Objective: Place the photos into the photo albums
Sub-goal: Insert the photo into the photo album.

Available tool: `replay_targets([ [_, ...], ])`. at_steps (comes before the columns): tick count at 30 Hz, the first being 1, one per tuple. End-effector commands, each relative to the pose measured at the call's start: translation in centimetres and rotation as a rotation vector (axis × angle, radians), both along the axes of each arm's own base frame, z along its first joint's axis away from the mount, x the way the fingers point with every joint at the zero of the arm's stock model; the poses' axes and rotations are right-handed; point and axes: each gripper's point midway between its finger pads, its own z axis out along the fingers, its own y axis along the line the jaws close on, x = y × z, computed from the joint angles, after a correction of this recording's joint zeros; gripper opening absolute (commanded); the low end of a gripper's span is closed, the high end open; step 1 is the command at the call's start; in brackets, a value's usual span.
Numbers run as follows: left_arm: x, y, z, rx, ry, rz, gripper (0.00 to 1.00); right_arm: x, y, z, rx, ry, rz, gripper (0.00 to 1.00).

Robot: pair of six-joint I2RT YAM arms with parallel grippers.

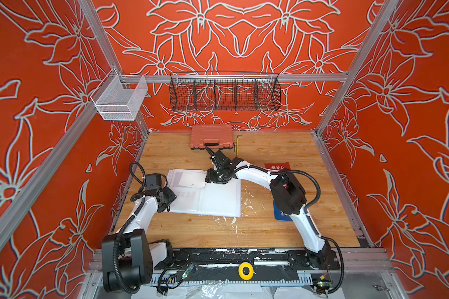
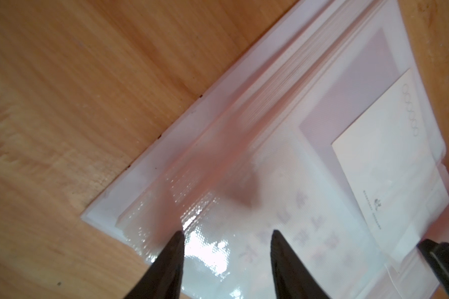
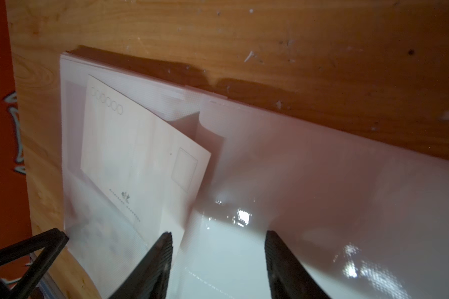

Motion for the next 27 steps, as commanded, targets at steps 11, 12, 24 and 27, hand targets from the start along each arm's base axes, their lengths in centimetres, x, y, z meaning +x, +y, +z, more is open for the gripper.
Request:
replay_targets([
  [11, 0.1, -0.2, 0.0, -0.007, -0.014, -0.010, 0.52, -0.3, 3.3, -0.9, -0.002, 0.047, 0.049, 0.60],
  [12, 0.1, -0.2, 0.0, -0.007, -0.015, -0.011, 0.52, -0.4, 3.6, -0.9, -0.002, 0.050, 0.051, 0.60],
  [24, 0.2, -0.3, 0.1, -0.012, -0.018, -0.012, 0.52, -0.8, 6.9, -0.2, 0.022, 0.039, 0.090, 0.60],
  [27, 0.1, -0.2, 0.1, -0.012, -0.017, -0.010, 0.52, -0.9, 7.5, -0.4, 0.036, 0.053, 0.097, 0.60],
])
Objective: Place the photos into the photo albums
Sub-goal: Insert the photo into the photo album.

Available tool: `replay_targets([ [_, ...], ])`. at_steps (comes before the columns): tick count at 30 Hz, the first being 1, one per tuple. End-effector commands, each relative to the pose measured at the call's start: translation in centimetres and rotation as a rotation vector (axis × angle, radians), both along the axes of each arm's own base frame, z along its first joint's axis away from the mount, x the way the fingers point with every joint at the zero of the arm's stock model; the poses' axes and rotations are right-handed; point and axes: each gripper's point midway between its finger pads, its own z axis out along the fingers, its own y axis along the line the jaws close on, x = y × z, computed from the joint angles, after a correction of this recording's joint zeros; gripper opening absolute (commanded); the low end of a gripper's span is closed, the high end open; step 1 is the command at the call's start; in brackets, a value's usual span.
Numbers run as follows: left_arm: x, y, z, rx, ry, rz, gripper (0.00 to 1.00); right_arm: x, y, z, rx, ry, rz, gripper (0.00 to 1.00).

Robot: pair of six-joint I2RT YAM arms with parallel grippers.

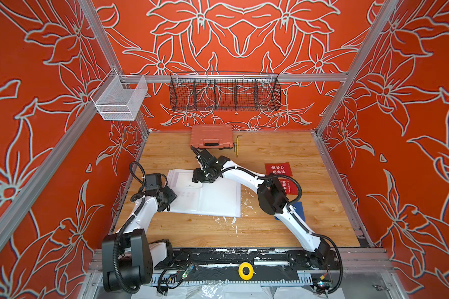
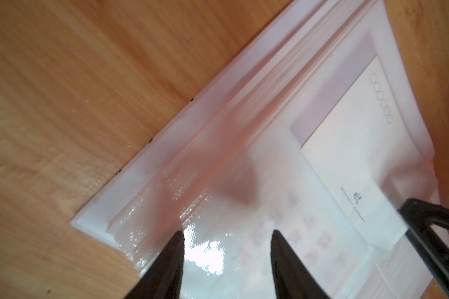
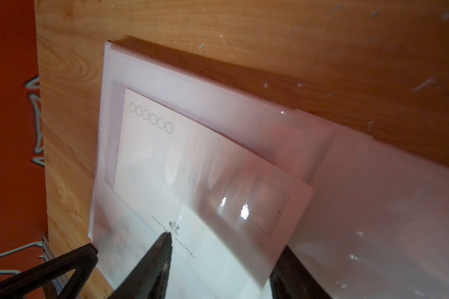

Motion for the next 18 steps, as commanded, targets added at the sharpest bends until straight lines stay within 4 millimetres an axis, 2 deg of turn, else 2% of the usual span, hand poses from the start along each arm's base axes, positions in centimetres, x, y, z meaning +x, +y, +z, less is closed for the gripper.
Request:
replay_targets([
  [1, -0.3, -0.1, -0.1, -0.004, 0.000, -0.004, 0.53, -1.1, 0.6, -0.9, 0.000, 0.054, 0.014, 0.60],
  [9, -0.3, -0.1, 0.0, -0.003, -0.002, -0.003, 0.52, -2.2, 2.2, -0.3, 0.040, 0.067, 0.060, 0.60],
  [13, -0.4, -0.1, 0.0, -0.001, 0.000, -0.003, 0.52, -2.7, 2.0, -0.6, 0.021, 0.075, 0.076, 0.61],
  [18, -0.4, -0.1, 0.1, 0.001, -0.003, -0.002, 0.52, -3.0, 1.6, 0.6, 0.031, 0.041, 0.094, 0.61],
])
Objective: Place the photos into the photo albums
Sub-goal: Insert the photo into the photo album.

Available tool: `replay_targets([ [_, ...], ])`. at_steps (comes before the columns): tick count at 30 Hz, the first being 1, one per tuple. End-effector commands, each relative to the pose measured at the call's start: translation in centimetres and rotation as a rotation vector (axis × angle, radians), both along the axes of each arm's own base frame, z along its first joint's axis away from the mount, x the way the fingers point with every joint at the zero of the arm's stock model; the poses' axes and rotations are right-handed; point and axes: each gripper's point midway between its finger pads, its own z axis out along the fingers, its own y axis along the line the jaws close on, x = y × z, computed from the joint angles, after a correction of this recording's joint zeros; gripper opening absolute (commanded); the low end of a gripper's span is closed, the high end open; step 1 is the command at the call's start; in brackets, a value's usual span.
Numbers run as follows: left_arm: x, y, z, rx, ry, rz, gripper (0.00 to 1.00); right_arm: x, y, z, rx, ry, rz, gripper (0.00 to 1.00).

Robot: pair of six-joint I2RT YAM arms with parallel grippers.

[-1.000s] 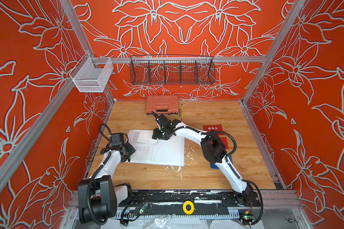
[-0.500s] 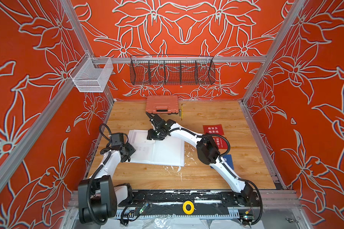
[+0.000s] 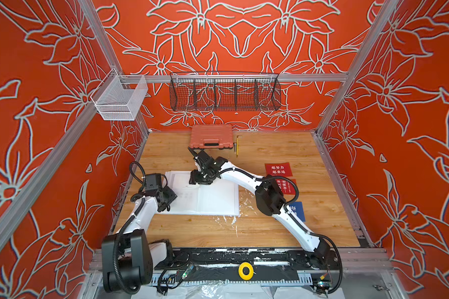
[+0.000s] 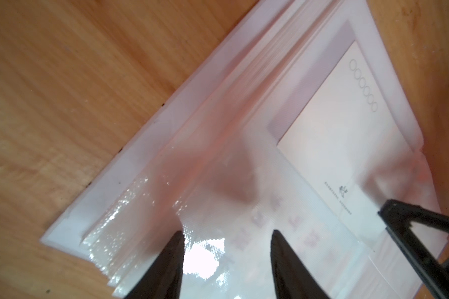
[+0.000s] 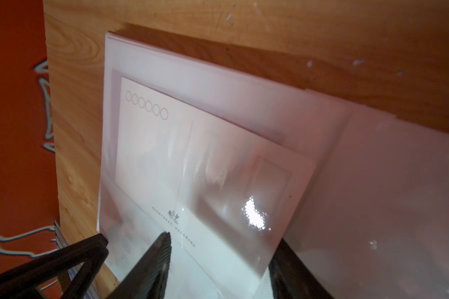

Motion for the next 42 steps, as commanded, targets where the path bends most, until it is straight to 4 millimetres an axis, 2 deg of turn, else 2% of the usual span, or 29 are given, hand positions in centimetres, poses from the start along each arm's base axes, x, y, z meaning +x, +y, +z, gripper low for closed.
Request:
replay_targets([
  [1, -0.4, -0.1, -0.1, 0.000, 0.004, -0.001, 0.52, -1.6, 0.5, 1.1, 0.017, 0.009, 0.054, 0.61],
  [9, -0.5, -0.1, -0.1, -0.001, 0.005, -0.002, 0.52, -1.6, -0.9, 1.8, -0.008, -0.021, 0.034, 0.62],
  [20, -0.5, -0.3, -0.4, -0.013, 0.011, -0.007, 0.52, -1.3, 0.5, 2.2, 0.024, -0.016, 0.048, 0.62],
  [30, -0.6, -0.4, -0.6, -0.019, 0.016, -0.011, 0.52, -1.7, 2.0, 1.5, 0.060, 0.020, 0.067, 0.62],
  [35, -0.6, -0.4, -0.6, -0.019, 0.015, -0.012, 0.52, -1.7, 0.6, 2.5, 0.040, -0.014, 0.060, 0.62],
  [39, -0.7, -0.4, -0.2, -0.010, 0.009, -0.013, 0.52, -1.5, -1.9, 3.9, 0.040, -0.041, 0.033, 0.62],
  [42, -0.5, -0.2, 0.8, 0.007, -0.014, -0.010, 0.53, -1.5, -3.9, 5.1, 0.040, -0.072, 0.026, 0.62],
])
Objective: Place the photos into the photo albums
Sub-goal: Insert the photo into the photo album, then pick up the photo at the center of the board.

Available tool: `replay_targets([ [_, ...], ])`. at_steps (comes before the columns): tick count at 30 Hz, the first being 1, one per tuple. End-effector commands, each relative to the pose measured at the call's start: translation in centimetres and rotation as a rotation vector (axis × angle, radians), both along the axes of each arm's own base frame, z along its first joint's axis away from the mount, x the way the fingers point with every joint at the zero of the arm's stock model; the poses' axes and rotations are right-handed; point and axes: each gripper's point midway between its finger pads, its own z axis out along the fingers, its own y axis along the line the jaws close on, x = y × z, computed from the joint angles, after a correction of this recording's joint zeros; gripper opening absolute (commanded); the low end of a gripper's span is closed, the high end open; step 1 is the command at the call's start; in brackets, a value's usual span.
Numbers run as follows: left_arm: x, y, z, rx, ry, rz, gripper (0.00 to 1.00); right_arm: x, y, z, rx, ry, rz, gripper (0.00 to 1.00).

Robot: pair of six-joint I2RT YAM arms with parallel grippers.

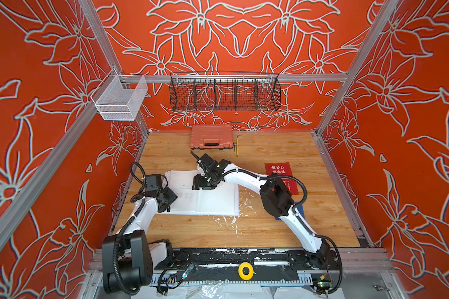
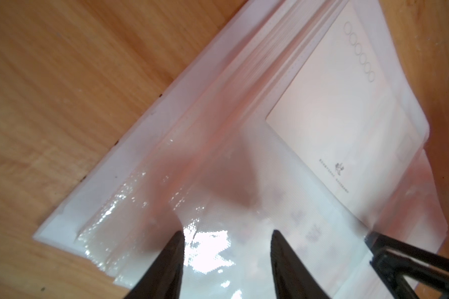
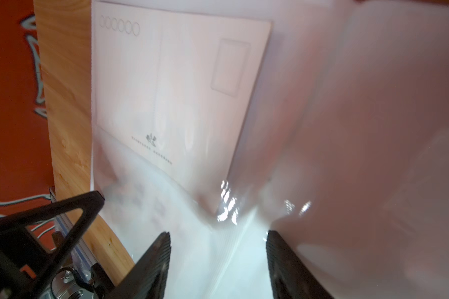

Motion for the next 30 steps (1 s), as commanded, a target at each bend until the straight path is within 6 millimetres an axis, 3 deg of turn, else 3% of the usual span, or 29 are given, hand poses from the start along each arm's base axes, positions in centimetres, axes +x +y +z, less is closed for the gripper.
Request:
replay_targets([
  [1, -0.1, 0.1, 1.2, 0.020, -0.019, -0.004, 0.52, 1.4, -1.5, 5.1, 0.067, -0.113, -0.018, 0.62],
  [6, 0.6, -0.4, 4.1, 0.066, -0.055, -0.034, 0.53, 0.7, -5.5, 7.0, 0.081, -0.151, -0.035, 0.62],
  [10, 1.5, -2.0, 6.8, 0.125, -0.094, -0.096, 0.58, 1.1, -11.0, 7.6, 0.079, -0.157, -0.100, 0.62],
  [15, 3.2, -5.9, 8.7, 0.119, -0.124, -0.225, 0.72, 0.6, -18.4, 8.0, 0.027, -0.184, -0.181, 0.63],
  [20, 5.0, -12.7, 9.4, 0.054, -0.130, -0.426, 0.75, -1.3, -25.8, 7.9, -0.118, -0.228, -0.265, 0.66],
  [23, 5.5, -17.6, 9.1, 0.023, -0.105, -0.579, 0.75, -3.0, -29.0, 7.5, -0.156, -0.222, -0.304, 0.66],
  [30, 4.3, -30.3, 7.8, -0.060, -0.069, -0.909, 0.74, -7.2, -36.9, 6.1, -0.253, -0.197, -0.480, 0.69],
])
